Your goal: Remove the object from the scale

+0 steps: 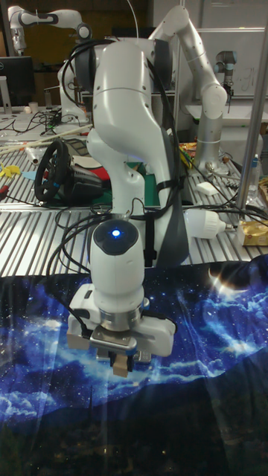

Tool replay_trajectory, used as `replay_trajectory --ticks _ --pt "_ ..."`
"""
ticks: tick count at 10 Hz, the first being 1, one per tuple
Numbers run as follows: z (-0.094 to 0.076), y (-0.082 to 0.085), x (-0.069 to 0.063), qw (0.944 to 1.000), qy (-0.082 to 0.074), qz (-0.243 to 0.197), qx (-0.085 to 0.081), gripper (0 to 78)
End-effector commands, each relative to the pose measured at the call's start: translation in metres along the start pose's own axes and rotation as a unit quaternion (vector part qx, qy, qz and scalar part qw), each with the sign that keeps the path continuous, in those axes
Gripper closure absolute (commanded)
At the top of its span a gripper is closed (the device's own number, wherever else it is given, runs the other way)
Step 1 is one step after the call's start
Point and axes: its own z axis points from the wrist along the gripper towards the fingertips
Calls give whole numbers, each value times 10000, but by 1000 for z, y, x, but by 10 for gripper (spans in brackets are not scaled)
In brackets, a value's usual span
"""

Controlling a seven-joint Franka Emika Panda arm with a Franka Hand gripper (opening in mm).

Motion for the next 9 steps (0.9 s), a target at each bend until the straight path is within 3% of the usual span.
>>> replay_trajectory --ticks 1,7,8,9 --pt "10 2 -6 10000 -18 21 1 763" --pt "14 3 -10 10000 85 26 27 763" --pt "14 3 -10 10000 85 26 27 2" --pt "14 3 -10 10000 85 26 27 2"
